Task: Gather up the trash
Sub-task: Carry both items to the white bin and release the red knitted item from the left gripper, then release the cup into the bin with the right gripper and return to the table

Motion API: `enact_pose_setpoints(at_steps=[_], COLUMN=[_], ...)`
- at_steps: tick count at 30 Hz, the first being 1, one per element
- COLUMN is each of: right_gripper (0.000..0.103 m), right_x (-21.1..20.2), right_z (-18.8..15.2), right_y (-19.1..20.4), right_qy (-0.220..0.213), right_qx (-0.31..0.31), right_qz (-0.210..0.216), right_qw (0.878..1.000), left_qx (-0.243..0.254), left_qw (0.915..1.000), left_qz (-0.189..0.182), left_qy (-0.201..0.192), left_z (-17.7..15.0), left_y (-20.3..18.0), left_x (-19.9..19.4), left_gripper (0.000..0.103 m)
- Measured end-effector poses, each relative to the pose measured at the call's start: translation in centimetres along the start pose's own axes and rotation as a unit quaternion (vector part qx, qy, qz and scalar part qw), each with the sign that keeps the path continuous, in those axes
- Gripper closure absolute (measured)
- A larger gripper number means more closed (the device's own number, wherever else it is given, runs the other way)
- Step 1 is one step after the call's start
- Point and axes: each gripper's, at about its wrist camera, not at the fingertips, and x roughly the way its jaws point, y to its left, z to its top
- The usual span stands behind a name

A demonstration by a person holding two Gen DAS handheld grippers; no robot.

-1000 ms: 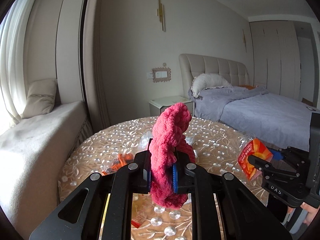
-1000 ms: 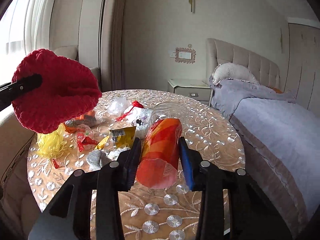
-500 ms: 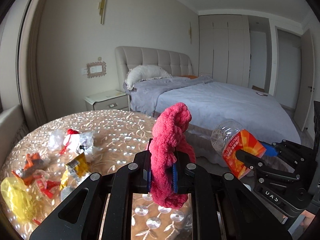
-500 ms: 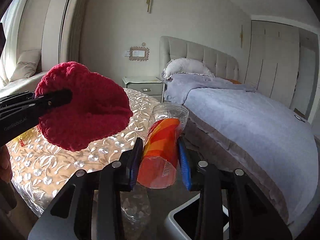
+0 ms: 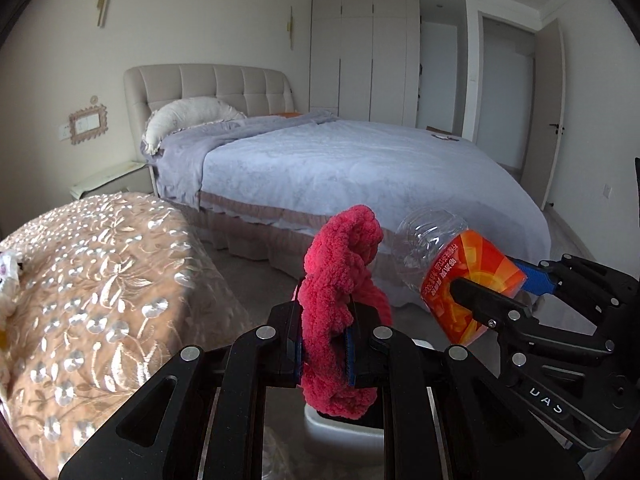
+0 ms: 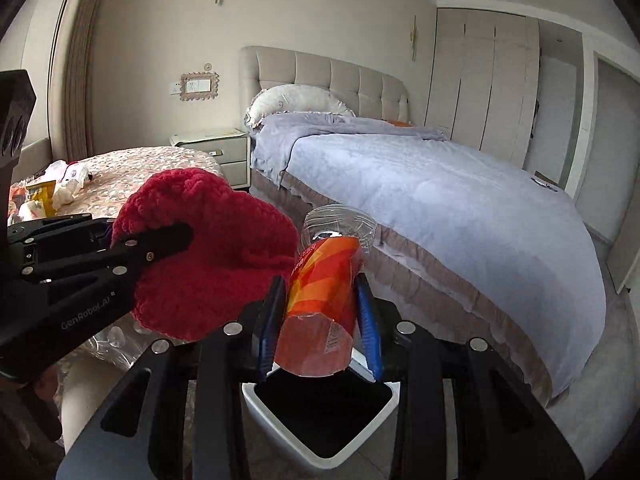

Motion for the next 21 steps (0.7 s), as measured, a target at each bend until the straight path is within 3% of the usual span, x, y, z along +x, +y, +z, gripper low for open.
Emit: enact_pose_setpoints(at_steps=[10,11,12,13,14,15,18,21], right_gripper=[0.067,0.067,0.067,0.067,0.067,0.067,0.067,0.067], right_x=[5.4,5.9,6.5,7.0,7.4,7.8,8.1,8.4], right_z=[-3.7,-4.0,-4.3,-4.6,-4.9,-5.1,-5.6,-5.6], right_y=[-3.9,-4.3,-4.6,-5.0,-5.3,-5.7,-6.8,-6.8], right_qy=[0.048,0.053,0.058,0.064,0.068,0.073,0.079,0.076], right_qx=[0.019,0.023,0.026,0.029,0.034,0.04,0.05,0.05], right_qz=[-0.013,-0.015,-0.018,-0.022,-0.027,-0.029,-0.032,-0.03], right_qw=[0.999,0.998,0.998,0.997,0.997,0.996,0.995,0.995], left_qx=[0.017,0.017,0.015,0.012,0.01,0.008,-0.016,-0.002], left_qw=[0.9968,0.9956,0.994,0.9935,0.9932,0.9926,0.9932,0.9969], left_qz=[-0.048,-0.053,-0.057,-0.043,-0.024,-0.016,-0.015,0.027], left_qy=[0.061,0.075,0.092,0.104,0.113,0.12,0.114,0.074], left_z=[-2.9,-3.1,-3.4,-3.7,-3.9,-4.0,-3.5,-2.3], left_y=[-3.7,-3.6,-4.0,-3.9,-3.8,-3.5,-2.4,-1.9], left_x=[9.6,10.9,11.8,12.9,13.9,14.5,14.6,12.8], left_gripper=[0.087,0.081,0.055,0.045,0.022,0.007,0.006,0.005])
